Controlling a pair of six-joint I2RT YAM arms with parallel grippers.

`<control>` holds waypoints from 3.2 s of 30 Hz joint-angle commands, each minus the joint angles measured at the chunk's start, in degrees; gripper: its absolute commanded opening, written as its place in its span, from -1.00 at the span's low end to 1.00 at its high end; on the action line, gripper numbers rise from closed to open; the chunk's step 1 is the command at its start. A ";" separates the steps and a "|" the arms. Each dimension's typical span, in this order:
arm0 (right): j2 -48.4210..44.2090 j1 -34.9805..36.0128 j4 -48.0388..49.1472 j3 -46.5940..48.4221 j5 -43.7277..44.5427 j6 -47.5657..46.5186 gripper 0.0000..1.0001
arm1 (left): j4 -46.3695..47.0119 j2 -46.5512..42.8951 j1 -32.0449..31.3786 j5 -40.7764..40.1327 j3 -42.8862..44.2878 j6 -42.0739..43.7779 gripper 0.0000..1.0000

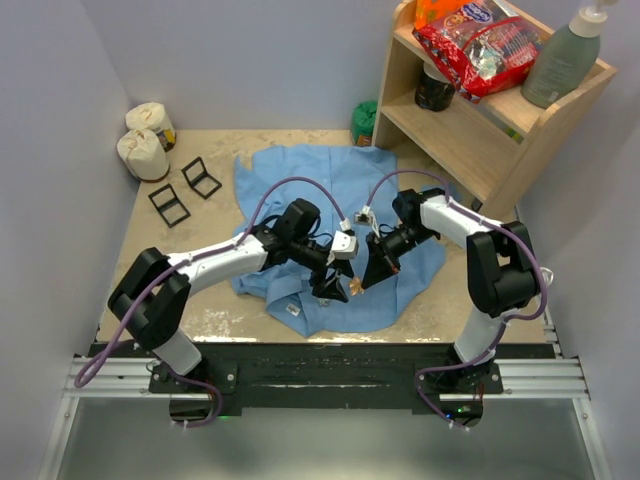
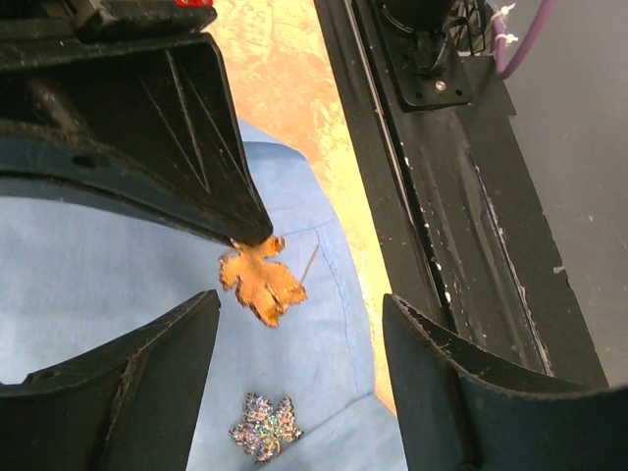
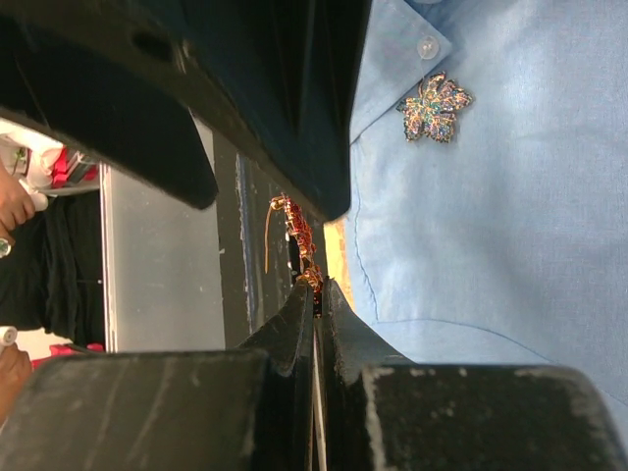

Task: Remove the brooch from the garment
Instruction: Close the brooch.

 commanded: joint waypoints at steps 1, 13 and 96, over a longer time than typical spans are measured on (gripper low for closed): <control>-1.32 -0.31 0.77 0.13 -1.73 -0.61 -1.00 | 2.85 1.79 -1.12 -2.29 3.61 -2.58 0.45; -2.11 -0.31 2.44 -0.22 -1.02 0.88 -1.00 | 3.03 4.25 -2.87 -0.71 5.55 -4.43 0.38; -4.65 -1.36 4.28 -1.36 -1.02 2.11 -1.00 | -8.92 2.06 -6.13 -6.43 7.92 4.36 -0.17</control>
